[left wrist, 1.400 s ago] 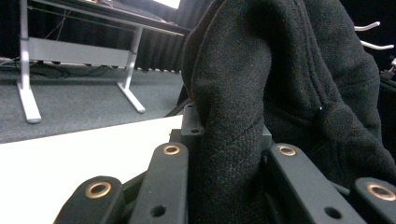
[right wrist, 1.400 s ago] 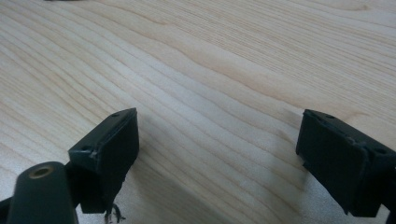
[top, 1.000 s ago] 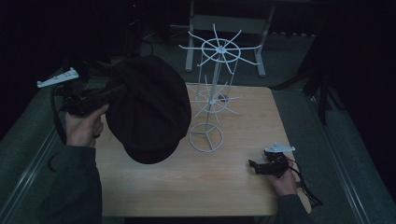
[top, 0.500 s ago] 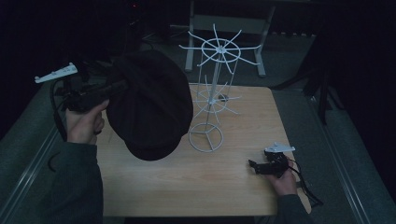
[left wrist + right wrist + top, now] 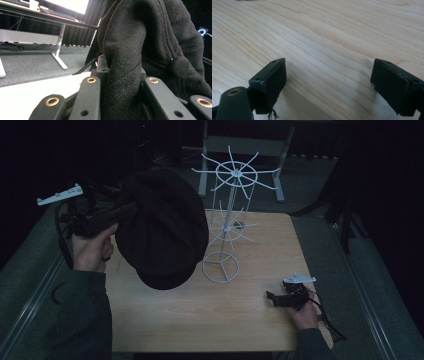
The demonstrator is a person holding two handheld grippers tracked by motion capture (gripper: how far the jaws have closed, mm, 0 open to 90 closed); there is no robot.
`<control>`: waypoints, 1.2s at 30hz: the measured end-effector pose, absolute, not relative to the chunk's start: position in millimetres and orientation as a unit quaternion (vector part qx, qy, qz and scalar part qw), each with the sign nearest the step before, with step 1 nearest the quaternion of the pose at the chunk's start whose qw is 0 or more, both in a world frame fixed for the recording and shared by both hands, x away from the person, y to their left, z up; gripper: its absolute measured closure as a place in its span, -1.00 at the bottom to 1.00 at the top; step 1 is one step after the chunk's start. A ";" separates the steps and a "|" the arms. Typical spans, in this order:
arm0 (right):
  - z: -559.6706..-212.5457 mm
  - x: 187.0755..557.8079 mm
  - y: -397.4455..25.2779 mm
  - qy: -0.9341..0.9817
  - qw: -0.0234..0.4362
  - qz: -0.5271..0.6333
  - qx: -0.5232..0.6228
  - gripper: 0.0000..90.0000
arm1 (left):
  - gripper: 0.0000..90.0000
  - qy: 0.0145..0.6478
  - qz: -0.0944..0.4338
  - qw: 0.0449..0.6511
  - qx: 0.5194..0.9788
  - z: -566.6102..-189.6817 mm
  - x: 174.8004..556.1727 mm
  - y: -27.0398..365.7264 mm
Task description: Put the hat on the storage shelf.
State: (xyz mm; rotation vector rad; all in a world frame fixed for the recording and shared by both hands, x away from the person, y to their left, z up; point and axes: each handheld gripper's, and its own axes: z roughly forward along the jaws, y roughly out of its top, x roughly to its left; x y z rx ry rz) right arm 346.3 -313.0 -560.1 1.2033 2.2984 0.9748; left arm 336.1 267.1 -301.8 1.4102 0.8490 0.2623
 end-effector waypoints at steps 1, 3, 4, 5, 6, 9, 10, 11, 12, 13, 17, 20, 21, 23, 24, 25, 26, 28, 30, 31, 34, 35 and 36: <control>-560.1 346.3 -313.1 0.816 0.184 0.346 0.426 -0.71 | 0.71 0.376 0.116 0.673 0.626 -301.0 336.3 266.5; -560.1 346.3 -313.1 0.816 0.184 0.346 0.426 -0.71 | 0.71 0.375 0.115 0.674 0.626 -299.6 336.8 265.6; -560.1 346.4 -313.1 0.816 0.184 0.346 0.426 -0.71 | 0.71 0.374 0.115 0.674 0.627 -298.8 337.1 265.1; -560.1 346.3 -313.1 0.815 0.184 0.346 0.426 -0.71 | 0.71 0.373 0.116 0.674 0.627 -298.4 337.2 264.7; -560.1 346.3 -313.1 0.816 0.184 0.346 0.426 -0.71 | 0.71 0.372 0.115 0.675 0.627 -297.9 337.5 264.4; -560.1 346.4 -313.1 0.816 0.184 0.346 0.426 -0.71 | 0.70 0.372 0.111 0.679 0.623 -297.4 338.2 263.5; -560.1 346.3 -313.0 0.815 0.184 0.346 0.427 -0.71 | 0.70 0.371 0.110 0.680 0.623 -297.5 338.4 263.4; -560.1 346.4 -313.0 0.815 0.184 0.346 0.426 -0.71 | 0.70 0.371 0.108 0.681 0.622 -297.5 338.7 263.4; -560.1 346.3 -313.0 0.816 0.184 0.345 0.426 -0.71 | 0.70 0.370 0.108 0.682 0.622 -297.4 339.0 263.2; -560.1 346.3 -313.0 0.815 0.184 0.346 0.427 -0.71 | 0.70 0.370 0.107 0.683 0.621 -297.2 339.3 262.9; -560.1 346.3 -313.0 0.815 0.184 0.346 0.427 -0.71 | 0.70 0.368 0.106 0.685 0.619 -294.6 340.1 261.0; -560.1 346.5 -312.9 0.815 0.184 0.346 0.427 -0.71 | 0.70 0.364 0.106 0.687 0.620 -291.8 340.5 258.9; -560.1 346.5 -312.9 0.815 0.184 0.346 0.426 -0.71 | 0.70 0.363 0.105 0.688 0.620 -290.7 340.7 257.8; -560.1 346.5 -313.0 0.816 0.184 0.346 0.426 -0.71 | 0.70 0.360 0.103 0.691 0.619 -289.4 341.2 256.4; -560.1 346.5 -313.0 0.816 0.184 0.346 0.426 -0.71 | 0.70 0.359 0.101 0.692 0.618 -288.8 341.5 255.5; -560.1 346.5 -312.9 0.815 0.184 0.346 0.427 -0.71 | 0.70 0.359 0.100 0.694 0.617 -288.4 341.8 254.6; -560.2 346.5 -313.0 0.815 0.184 0.345 0.426 -0.71 | 0.70 0.358 0.099 0.695 0.616 -288.1 342.0 254.1; -560.2 346.6 -313.0 0.816 0.184 0.345 0.426 -0.71 | 0.70 0.356 0.097 0.697 0.615 -287.5 342.1 252.2; -560.1 346.6 -313.0 0.816 0.184 0.345 0.426 -0.71 | 0.70 0.354 0.094 0.699 0.615 -287.0 342.7 250.4; -560.1 346.7 -313.1 0.816 0.184 0.345 0.425 -0.71 | 0.70 0.353 0.094 0.699 0.615 -286.6 343.0 249.3; -560.1 346.6 -313.0 0.816 0.184 0.346 0.426 -0.71 | 0.70 0.352 0.091 0.700 0.614 -285.7 344.4 246.0; -560.1 346.7 -313.1 0.816 0.184 0.345 0.425 -0.71 | 0.70 0.352 0.091 0.701 0.613 -285.5 344.9 244.8; -560.1 346.7 -313.0 0.816 0.184 0.346 0.425 -0.71 | 0.70 0.352 0.090 0.702 0.612 -285.5 345.5 243.6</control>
